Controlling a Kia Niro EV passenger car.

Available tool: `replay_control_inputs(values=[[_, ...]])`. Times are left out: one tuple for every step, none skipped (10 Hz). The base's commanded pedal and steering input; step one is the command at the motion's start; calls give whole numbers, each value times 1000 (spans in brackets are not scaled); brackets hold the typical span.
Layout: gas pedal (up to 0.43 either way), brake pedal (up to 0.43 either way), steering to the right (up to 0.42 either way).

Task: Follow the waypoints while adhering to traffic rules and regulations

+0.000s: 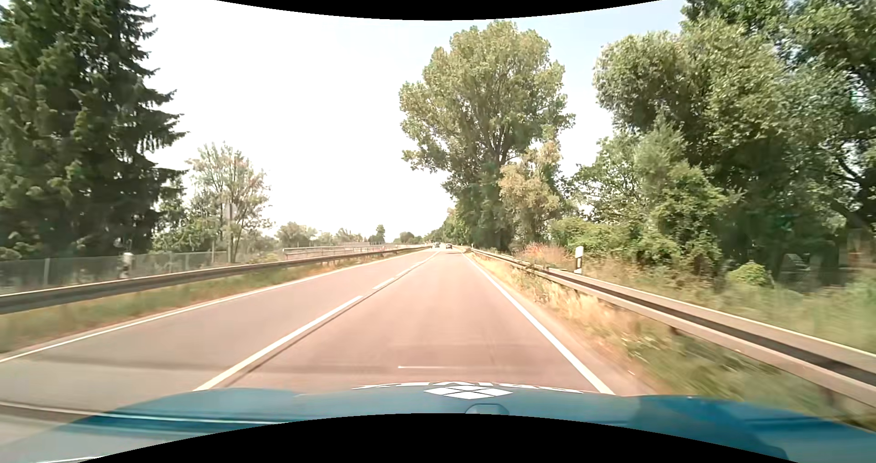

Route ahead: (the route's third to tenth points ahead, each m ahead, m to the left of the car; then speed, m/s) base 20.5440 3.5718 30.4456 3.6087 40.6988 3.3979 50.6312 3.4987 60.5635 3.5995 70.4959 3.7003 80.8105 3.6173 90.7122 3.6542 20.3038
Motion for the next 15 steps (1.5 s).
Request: replay_control_inputs(values=[[157, 0, -2], [157, 0, -2], [157, 0, -2], [157, 0, -2], [157, 0, -2], [150, 0, -2], [150, 0, -2], [150, 0, -2], [150, 0, -2], [150, 0, -2], [150, 0, -1], [150, 0, -1], [150, 0, -1], [150, 0, -1], [150, 0, -2]])
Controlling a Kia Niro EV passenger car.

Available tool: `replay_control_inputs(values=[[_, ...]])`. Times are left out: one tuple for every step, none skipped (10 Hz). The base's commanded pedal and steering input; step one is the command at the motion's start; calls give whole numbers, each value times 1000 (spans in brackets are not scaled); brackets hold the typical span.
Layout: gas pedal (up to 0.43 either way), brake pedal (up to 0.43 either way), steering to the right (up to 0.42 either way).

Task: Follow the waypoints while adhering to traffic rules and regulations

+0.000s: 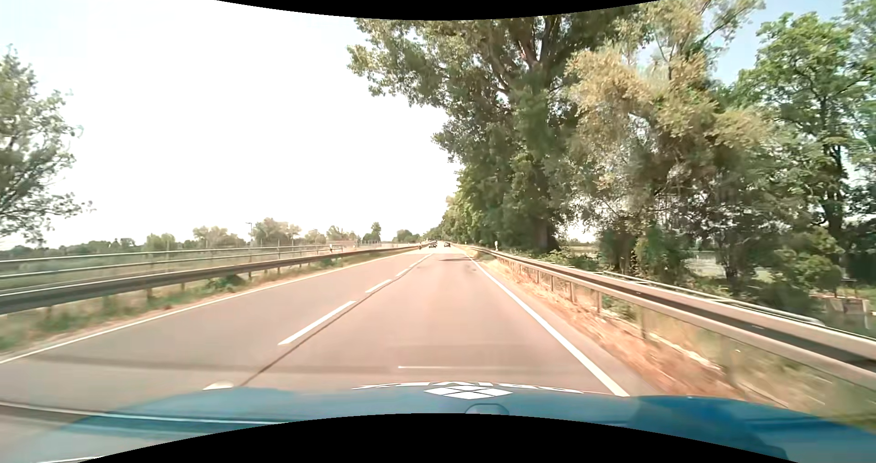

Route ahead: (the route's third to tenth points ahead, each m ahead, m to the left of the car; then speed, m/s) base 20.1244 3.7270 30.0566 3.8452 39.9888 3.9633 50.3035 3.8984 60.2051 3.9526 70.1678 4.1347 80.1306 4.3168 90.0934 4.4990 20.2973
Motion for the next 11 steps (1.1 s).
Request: replay_control_inputs(values=[[150, 0, -1], [150, 0, -2], [150, 0, -1], [150, 0, -1], [150, 0, -1], [150, 0, -1], [150, 0, -2], [150, 0, -2], [150, 0, -2], [157, 0, -2], [189, 0, -1]])
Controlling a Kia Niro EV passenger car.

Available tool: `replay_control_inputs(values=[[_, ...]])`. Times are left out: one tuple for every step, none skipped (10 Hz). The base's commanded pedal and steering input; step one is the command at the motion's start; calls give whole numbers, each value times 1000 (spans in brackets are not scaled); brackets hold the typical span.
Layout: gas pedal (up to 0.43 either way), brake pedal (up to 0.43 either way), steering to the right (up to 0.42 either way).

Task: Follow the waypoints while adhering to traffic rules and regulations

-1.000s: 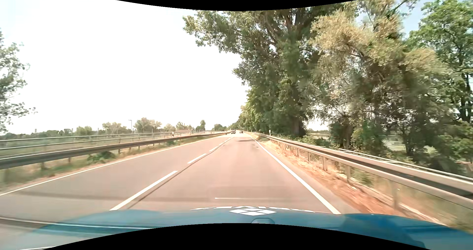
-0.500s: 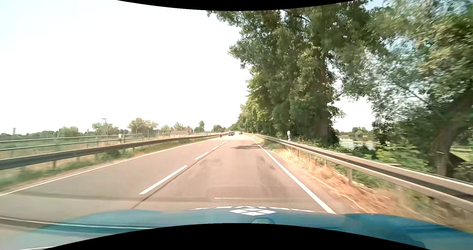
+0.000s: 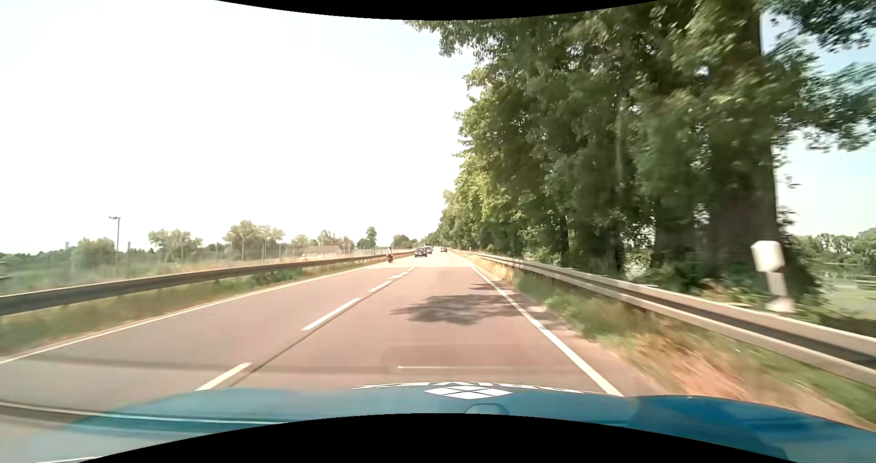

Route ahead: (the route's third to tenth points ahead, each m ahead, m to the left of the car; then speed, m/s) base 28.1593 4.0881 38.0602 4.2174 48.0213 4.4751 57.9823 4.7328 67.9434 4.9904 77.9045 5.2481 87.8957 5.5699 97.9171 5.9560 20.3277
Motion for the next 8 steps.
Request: replay_control_inputs(values=[[189, 0, -1], [189, 0, -1], [189, 0, -2], [189, 0, -2], [177, 0, -2], [177, 0, -2], [177, 0, -2], [177, 0, -3]])
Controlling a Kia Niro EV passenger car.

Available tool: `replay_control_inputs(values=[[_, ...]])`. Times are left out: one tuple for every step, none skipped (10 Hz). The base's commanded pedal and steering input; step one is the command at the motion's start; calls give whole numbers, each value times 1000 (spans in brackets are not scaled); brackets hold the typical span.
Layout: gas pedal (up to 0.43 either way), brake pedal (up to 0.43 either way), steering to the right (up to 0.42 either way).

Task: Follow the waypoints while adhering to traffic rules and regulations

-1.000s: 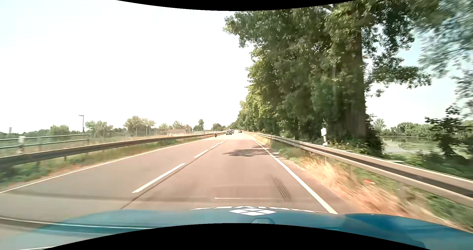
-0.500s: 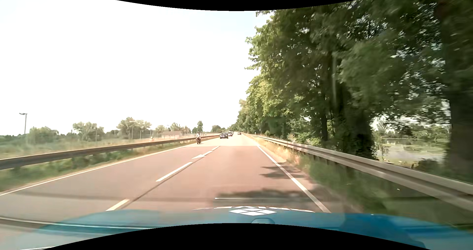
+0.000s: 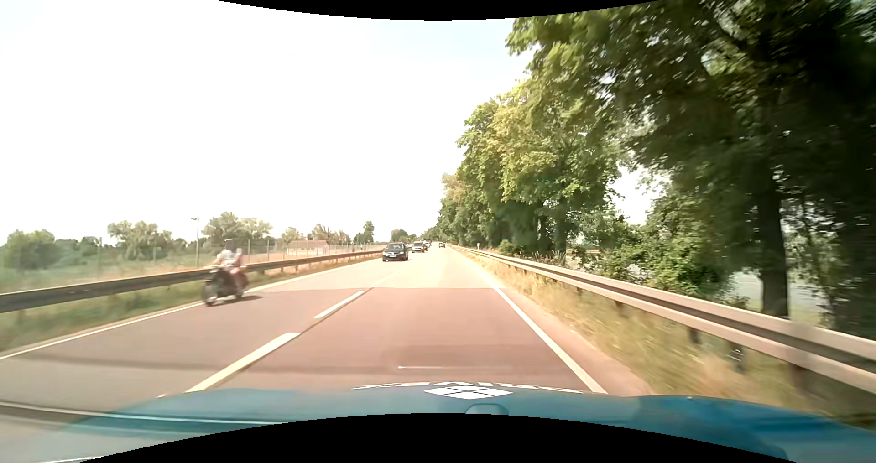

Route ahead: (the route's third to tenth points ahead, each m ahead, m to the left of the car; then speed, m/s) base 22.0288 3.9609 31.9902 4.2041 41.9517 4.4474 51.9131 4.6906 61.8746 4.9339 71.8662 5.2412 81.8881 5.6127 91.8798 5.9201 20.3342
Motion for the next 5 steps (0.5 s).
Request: replay_control_inputs(values=[[177, 0, -4], [189, 0, -4], [189, 0, -4], [189, 0, -5], [189, 0, -6]])
